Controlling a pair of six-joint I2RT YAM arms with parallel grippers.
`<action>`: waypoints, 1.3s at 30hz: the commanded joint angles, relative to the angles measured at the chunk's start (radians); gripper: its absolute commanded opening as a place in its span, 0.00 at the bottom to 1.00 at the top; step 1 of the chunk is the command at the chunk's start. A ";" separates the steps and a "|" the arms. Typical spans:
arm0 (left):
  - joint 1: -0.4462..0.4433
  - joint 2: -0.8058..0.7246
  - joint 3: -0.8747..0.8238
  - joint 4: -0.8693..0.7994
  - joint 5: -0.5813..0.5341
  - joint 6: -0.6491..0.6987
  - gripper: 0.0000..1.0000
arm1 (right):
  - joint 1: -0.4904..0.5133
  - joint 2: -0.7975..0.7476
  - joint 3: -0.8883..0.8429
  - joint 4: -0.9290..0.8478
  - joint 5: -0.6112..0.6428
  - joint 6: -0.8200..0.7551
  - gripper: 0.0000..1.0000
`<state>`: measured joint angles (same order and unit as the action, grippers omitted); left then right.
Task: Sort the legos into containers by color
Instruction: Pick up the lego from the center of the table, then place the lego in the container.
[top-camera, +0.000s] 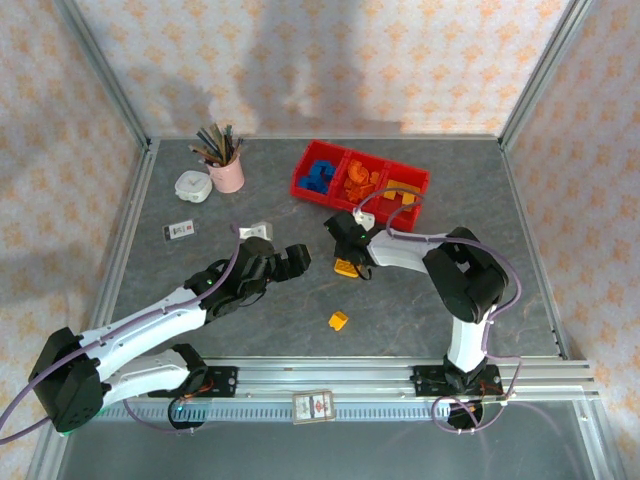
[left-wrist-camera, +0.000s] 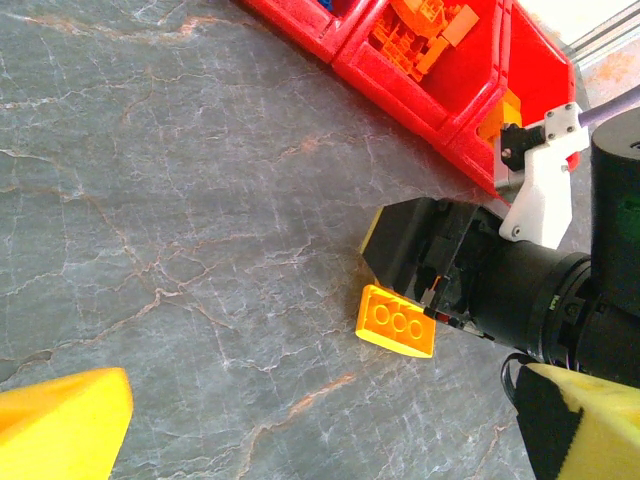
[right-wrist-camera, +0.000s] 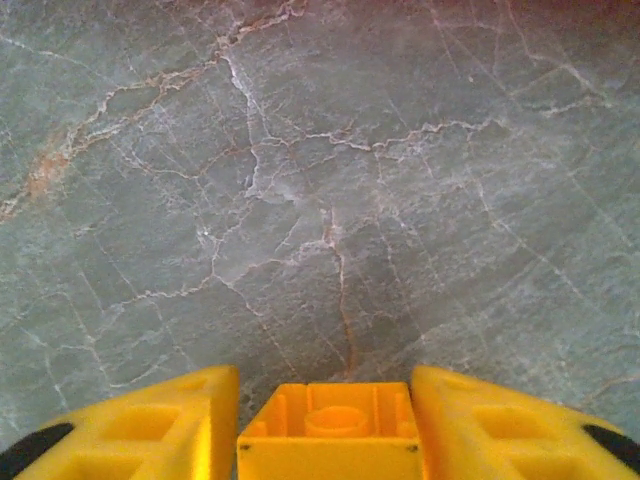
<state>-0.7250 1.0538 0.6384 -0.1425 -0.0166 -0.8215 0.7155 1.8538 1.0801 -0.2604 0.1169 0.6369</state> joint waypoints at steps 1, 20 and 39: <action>0.002 0.001 0.006 -0.003 -0.012 -0.001 0.99 | 0.003 0.011 0.014 0.029 0.026 -0.021 0.42; -0.003 0.140 0.135 0.054 0.088 0.040 0.99 | -0.219 -0.161 0.102 -0.046 0.077 -0.172 0.29; -0.010 0.365 0.322 0.089 0.116 0.084 0.99 | -0.393 0.093 0.436 -0.105 0.073 -0.299 0.52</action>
<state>-0.7269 1.4128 0.9268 -0.0715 0.0975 -0.7605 0.3206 1.9682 1.4796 -0.3279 0.1898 0.3580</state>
